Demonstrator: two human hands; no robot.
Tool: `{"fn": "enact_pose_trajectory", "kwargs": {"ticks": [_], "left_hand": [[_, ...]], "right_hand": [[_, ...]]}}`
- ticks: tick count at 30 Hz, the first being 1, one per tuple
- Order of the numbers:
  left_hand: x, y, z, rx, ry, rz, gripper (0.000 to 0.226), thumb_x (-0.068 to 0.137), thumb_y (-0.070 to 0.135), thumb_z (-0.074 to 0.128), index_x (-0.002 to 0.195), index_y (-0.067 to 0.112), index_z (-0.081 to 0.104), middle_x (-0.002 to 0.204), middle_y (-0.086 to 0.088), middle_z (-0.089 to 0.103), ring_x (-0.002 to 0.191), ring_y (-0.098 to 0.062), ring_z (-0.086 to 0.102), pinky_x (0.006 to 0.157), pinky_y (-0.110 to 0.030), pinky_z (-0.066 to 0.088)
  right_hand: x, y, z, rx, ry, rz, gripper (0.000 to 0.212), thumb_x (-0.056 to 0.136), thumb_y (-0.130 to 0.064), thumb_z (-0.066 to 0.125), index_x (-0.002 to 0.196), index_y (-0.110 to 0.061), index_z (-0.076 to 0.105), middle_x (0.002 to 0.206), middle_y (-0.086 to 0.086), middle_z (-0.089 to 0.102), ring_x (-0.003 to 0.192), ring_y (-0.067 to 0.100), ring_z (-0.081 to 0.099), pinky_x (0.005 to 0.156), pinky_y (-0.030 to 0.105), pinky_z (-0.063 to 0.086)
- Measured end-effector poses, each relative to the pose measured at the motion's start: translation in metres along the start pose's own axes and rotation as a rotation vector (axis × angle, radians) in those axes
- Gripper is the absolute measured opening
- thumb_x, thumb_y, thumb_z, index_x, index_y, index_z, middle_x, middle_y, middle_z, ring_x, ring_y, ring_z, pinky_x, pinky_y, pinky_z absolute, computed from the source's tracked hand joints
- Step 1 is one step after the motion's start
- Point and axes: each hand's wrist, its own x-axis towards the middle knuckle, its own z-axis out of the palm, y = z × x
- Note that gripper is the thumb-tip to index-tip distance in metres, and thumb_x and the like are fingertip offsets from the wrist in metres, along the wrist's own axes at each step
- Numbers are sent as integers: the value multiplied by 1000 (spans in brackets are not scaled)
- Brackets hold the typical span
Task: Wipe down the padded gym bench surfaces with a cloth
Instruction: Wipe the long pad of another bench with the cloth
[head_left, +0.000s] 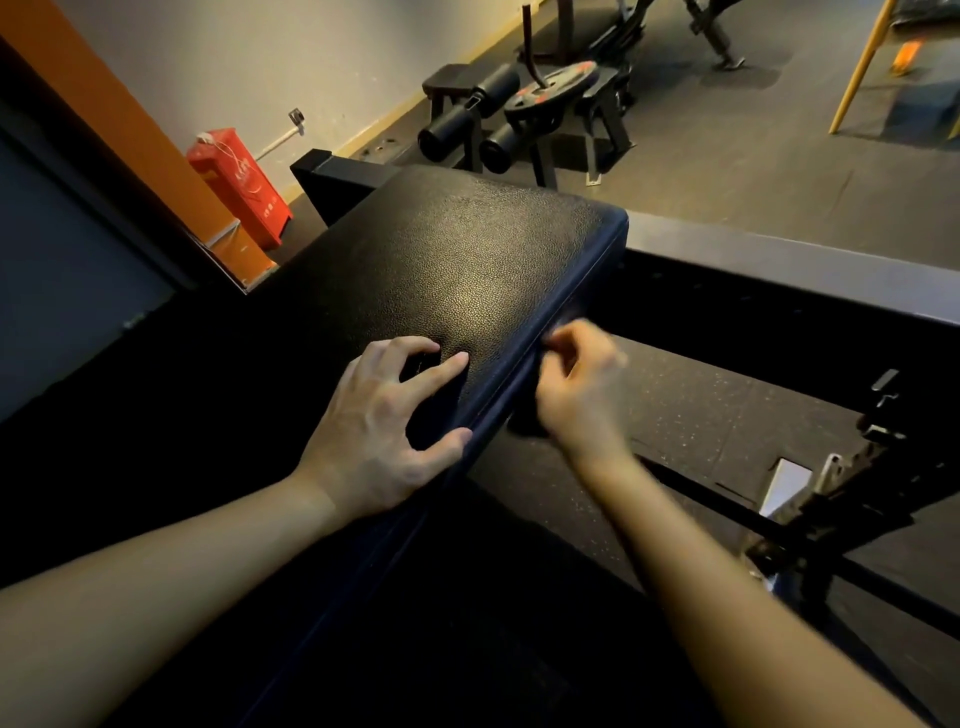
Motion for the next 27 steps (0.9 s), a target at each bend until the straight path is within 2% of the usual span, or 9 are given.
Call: {"fn": "enact_pose_trajectory", "kwargs": {"ticks": [3, 7, 10, 14, 16, 19, 22, 25, 27], "left_hand": [[-1, 0, 1, -1, 4, 0, 71, 83, 65, 56, 145, 29, 58, 143, 1, 47, 133, -23, 43, 114, -46, 35], [0, -3, 2, -8, 14, 3, 71, 83, 66, 56, 145, 31, 57, 143, 2, 47, 133, -22, 42, 115, -43, 32], [0, -3, 3, -7, 9, 8, 70, 84, 65, 56, 145, 31, 58, 142, 1, 47, 132, -22, 42, 114, -42, 31], [-1, -2, 3, 2, 18, 4, 71, 83, 64, 57, 145, 30, 58, 142, 1, 47, 132, -23, 43, 114, -46, 35], [0, -3, 3, -5, 17, 5, 71, 83, 64, 58, 145, 30, 58, 142, 1, 48, 132, -24, 43, 113, -48, 36], [1, -3, 2, -14, 14, 5, 71, 83, 65, 57, 145, 30, 58, 142, 1, 47, 132, -24, 43, 114, -47, 35], [1, -4, 3, -10, 16, 11, 71, 84, 65, 57, 145, 30, 58, 142, 1, 48, 133, -23, 42, 114, -46, 35], [1, -4, 2, -15, 19, 6, 70, 84, 64, 57, 144, 29, 58, 142, -1, 48, 132, -24, 43, 114, -48, 36], [1, -3, 3, -6, 15, 12, 69, 85, 64, 55, 145, 29, 58, 142, -2, 48, 131, -25, 44, 113, -49, 36]], "right_hand": [[-26, -4, -3, 20, -111, -112, 11, 81, -3, 62, 86, -11, 68, 85, 5, 70, 79, 22, 63, 72, 32, 49], [67, 16, -10, -143, 73, 65, 16, 83, -6, 58, 93, -9, 70, 94, 12, 73, 89, 30, 67, 77, 28, 48], [65, 17, -9, -128, 132, 118, 14, 87, -4, 59, 95, -8, 70, 96, 11, 72, 87, 25, 65, 77, 23, 45], [-47, -12, 0, 60, -114, -104, 14, 82, -2, 63, 92, -12, 68, 90, 5, 69, 82, 19, 62, 77, 31, 49], [-51, -11, -5, 28, -198, -198, 15, 80, -6, 60, 92, -12, 68, 91, 5, 70, 85, 21, 64, 78, 33, 49], [33, 8, -8, -125, -5, -79, 18, 80, -7, 55, 91, -9, 69, 93, 13, 71, 88, 32, 66, 78, 35, 51], [87, 26, -14, -206, 92, 112, 18, 86, -7, 55, 97, -9, 69, 99, 11, 73, 95, 30, 68, 82, 31, 50], [22, 6, -1, -76, 95, 24, 12, 83, -4, 58, 90, -10, 66, 89, 10, 67, 83, 28, 63, 74, 34, 49], [-55, -13, 4, 54, -76, -108, 15, 82, -1, 62, 93, -11, 66, 90, 6, 66, 82, 20, 60, 78, 33, 49]]}}
